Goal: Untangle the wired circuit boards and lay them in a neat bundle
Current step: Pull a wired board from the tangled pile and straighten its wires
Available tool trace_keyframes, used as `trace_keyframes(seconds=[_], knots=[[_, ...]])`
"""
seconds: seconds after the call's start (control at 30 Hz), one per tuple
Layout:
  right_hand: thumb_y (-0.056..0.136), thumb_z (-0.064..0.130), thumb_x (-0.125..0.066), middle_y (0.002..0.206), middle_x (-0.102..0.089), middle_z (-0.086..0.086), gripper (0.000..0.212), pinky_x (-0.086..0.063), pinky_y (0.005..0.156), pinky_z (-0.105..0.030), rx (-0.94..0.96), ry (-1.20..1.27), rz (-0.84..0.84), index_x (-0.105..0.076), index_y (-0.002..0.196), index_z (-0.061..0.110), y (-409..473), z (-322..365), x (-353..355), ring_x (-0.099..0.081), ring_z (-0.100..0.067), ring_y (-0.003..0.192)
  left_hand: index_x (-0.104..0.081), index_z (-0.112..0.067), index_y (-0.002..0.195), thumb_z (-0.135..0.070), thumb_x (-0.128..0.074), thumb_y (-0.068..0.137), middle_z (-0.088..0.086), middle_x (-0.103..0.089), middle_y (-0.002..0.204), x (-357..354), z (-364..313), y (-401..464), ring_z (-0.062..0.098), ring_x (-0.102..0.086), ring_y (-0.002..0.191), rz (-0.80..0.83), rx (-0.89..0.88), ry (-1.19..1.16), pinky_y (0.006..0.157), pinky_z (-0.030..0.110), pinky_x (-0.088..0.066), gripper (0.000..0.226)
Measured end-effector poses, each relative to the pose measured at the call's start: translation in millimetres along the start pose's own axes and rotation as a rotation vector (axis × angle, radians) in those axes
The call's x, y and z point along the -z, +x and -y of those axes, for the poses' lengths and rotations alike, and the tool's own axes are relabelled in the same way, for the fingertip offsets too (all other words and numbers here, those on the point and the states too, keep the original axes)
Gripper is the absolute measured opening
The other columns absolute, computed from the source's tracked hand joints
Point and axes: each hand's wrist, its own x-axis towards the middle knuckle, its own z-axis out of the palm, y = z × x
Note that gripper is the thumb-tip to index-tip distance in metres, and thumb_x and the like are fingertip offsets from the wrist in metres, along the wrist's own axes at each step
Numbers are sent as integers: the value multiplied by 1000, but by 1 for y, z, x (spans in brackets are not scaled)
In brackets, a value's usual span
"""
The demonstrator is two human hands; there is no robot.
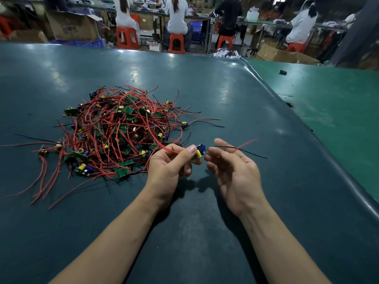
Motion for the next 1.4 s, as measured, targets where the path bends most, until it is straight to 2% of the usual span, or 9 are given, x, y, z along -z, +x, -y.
trace_keyframes(seconds=[0.13,0.3,0.4,0.5,0.57,0.77,1.0,1.23,1.4], knots=[[98,2,-48,68,-68,-2,25,-53,55,-21,53,32,-93,-70,90,8,3,2,3,-65,-16,59,-68,-20,62,-22,-70,80,15,-68,71,-1,-1,-1,15,-43,48,-9,2,12,55,32,-28,19],[98,7,-51,70,-70,-8,17,-54,54,-21,62,216,-192,-67,94,3,10,14,14,-66,-13,59,-57,-19,52,-17,-68,75,2,-64,62,2,-6,1,13,-59,55,-80,43,-217,44,17,-37,25],[96,3,-53,82,-71,-13,12,-57,61,-23,-5,272,-128,-63,100,-2,10,15,14,-72,-18,68,-58,-20,55,-17,-65,76,5,-64,64,0,-7,1,14,-56,52,-77,63,-264,45,19,-39,23],[88,-4,-58,82,-72,-11,18,-57,61,-21,-146,64,37,-66,104,-1,2,2,5,-70,-18,66,-56,-13,66,-17,-64,78,12,-64,66,-1,-6,2,13,-47,45,-75,72,-228,47,20,-40,16],[81,9,-66,74,-69,-5,20,-53,56,-19,-125,-37,108,-71,99,4,-2,-5,0,-64,-12,59,-53,-10,69,-19,-66,78,11,-63,64,-1,-4,1,13,-46,45,-50,70,-161,48,20,-41,17],[85,7,-67,63,-64,-4,11,-48,49,-17,-34,-92,49,-78,81,7,-1,-7,0,-54,-9,50,-64,-9,84,-27,-69,75,9,-68,66,0,-1,-1,12,-53,47,38,88,-40,49,19,-44,21],[79,12,-68,64,-65,-5,16,-47,49,-16,-94,-147,143,-75,93,11,-2,-5,3,-56,-8,51,-69,-11,73,-32,-68,76,10,-66,62,-1,-1,-1,15,-58,46,49,127,22,50,20,-50,21],[82,10,-72,62,-63,-4,6,-42,43,-16,44,-112,19,-77,80,8,-1,-7,2,-52,-8,47,-64,-12,69,-27,-66,82,7,-65,58,-4,-4,-3,12,-52,42,78,121,88,45,17,-43,20],[80,12,-76,61,-65,-5,17,-38,39,-18,108,-112,-109,-72,63,12,3,-4,2,-50,-8,43,-62,-12,72,-19,-61,93,6,-64,56,-5,-4,-2,8,-48,39,8,132,46,42,17,-41,22]])
